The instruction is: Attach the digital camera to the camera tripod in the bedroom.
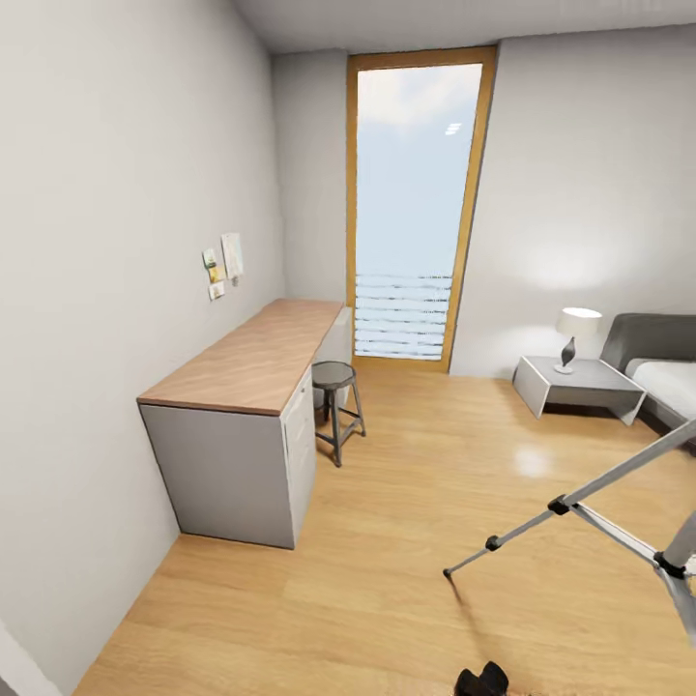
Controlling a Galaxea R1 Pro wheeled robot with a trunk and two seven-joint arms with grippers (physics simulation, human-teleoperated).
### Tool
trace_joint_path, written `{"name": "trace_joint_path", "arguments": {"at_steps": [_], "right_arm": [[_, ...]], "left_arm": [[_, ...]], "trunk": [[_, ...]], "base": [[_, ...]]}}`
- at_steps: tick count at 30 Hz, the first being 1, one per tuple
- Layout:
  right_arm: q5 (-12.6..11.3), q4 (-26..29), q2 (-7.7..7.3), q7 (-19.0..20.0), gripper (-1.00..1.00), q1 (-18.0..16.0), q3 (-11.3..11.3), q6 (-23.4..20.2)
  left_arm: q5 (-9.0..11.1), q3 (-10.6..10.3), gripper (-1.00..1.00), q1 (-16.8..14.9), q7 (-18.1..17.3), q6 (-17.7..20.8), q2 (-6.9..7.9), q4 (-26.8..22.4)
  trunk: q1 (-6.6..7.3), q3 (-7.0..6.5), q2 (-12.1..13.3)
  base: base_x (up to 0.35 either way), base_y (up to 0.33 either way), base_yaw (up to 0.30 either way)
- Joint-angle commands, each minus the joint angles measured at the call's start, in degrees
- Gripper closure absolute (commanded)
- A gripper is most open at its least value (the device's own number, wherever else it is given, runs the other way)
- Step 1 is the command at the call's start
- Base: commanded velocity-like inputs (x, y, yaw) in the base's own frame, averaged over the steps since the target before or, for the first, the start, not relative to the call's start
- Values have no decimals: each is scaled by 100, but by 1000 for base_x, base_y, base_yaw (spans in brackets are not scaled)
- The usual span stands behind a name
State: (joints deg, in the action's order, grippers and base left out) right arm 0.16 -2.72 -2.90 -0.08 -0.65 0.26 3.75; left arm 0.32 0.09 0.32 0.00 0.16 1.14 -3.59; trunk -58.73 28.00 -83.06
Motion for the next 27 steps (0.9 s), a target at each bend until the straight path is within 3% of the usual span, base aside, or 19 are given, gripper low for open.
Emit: {"name": "trace_joint_path", "arguments": {"at_steps": [1, 27], "right_arm": [[2, -19, 0, -1, -100, -6, 2, 38], [0, -19, 0, -1, -100, -8, 1, 47]], "left_arm": [[3, 0, -100, 3, 0, 2, 1, -10], [3, 0, -100, 3, 0, 2, 1, -10]], "trunk": [[0, 4, -2], [0, 4, -2]], "base": [[0, 0, -300], [0, 0, -300]]}}
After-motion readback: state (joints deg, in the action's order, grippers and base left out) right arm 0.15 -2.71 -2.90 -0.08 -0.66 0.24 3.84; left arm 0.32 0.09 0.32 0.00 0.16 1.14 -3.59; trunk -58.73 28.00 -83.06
